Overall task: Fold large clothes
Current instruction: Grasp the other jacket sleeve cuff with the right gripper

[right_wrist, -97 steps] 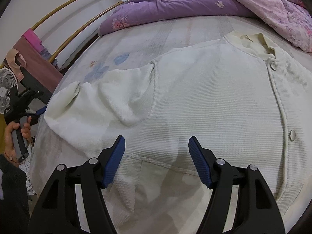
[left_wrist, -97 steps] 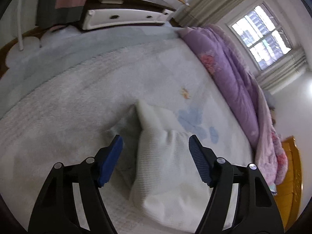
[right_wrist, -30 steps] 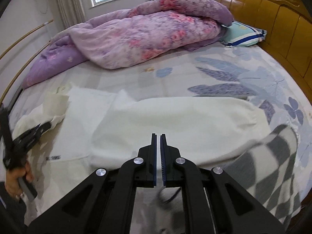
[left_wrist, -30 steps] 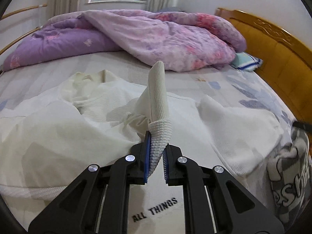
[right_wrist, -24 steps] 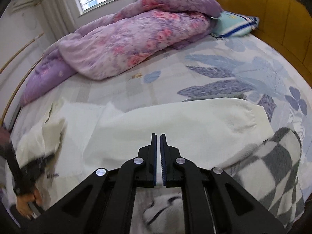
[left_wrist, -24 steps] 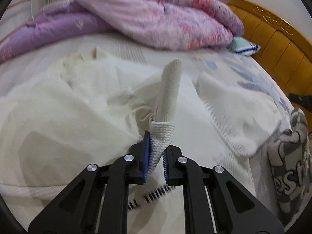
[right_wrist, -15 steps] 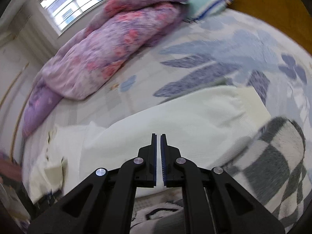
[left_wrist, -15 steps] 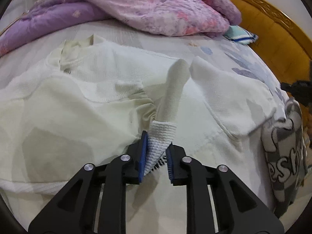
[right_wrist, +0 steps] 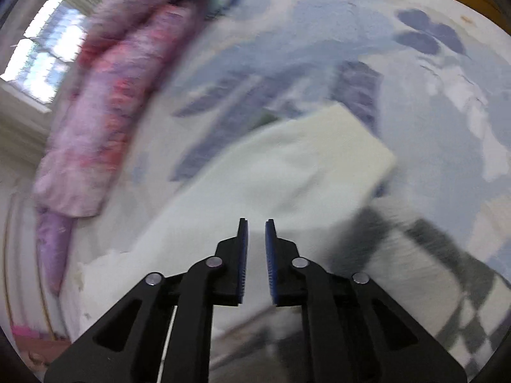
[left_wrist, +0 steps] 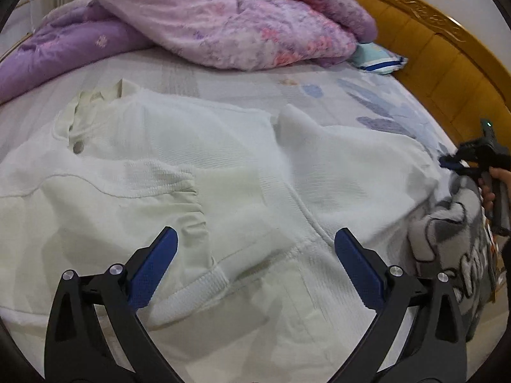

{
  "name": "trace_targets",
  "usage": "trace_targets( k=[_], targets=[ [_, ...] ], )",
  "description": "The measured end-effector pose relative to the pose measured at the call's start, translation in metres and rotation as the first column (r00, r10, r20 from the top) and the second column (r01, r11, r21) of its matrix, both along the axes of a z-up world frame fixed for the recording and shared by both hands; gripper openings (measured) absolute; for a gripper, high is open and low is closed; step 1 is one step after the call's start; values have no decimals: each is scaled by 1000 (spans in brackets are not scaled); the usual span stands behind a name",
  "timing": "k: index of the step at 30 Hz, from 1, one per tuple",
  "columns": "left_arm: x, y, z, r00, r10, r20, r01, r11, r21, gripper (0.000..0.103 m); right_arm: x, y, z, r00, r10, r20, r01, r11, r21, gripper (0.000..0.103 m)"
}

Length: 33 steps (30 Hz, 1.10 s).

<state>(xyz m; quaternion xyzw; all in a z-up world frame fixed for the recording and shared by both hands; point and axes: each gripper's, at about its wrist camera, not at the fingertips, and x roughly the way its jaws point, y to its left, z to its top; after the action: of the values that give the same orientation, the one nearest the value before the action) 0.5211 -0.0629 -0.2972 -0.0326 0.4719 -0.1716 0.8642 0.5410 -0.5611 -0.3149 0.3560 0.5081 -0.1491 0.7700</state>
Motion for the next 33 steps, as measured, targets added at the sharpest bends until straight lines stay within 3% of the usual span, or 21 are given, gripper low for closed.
trace_targets(
  k=[1,4,8,10,11,12,14,15,21,25,33],
  targets=[
    [2,-2,-2,1000,4,-7,-4,1000,3,99,2,-6,-5,999,-4,-45,4,1000,0,4],
    [13,-10,-14,998,50,-34,-49,999,20,99,-1,-20,-10,996,-65,-65,67,998,17,2],
    [24,-18,-32,994,102,-50,-98,992,79,99,-8,-42,-4,989,-138,-51,135,989,-66,2],
    [26,-25,-42,994,96,-58,-87,986,140,99,-16,-61,-5,977,-198,-76,190,976,-101,8],
    [26,-28,-44,995,92,-50,-82,983,162,99,-19,-68,-7,967,-231,-108,217,967,-133,27],
    [24,-30,-45,995,88,-41,-79,981,176,99,-25,-80,-13,958,-259,-122,244,962,-120,58],
    [24,-30,-48,996,86,-35,-78,979,186,99,-33,-98,-32,972,-222,-78,228,971,70,60],
    [25,-29,-48,995,89,-38,-81,981,179,99,-35,-104,-36,973,-224,-60,229,966,118,60],
    [27,-28,-49,995,94,-45,-86,982,169,99,-32,-122,-45,983,-171,60,154,962,224,60],
    [26,-29,-49,995,96,-43,-87,982,166,99,-18,-124,-63,988,-151,-37,155,955,251,62],
    [24,-26,-50,995,90,-37,-84,985,151,99,-9,-135,-79,972,-234,-21,229,923,310,66]
  ],
)
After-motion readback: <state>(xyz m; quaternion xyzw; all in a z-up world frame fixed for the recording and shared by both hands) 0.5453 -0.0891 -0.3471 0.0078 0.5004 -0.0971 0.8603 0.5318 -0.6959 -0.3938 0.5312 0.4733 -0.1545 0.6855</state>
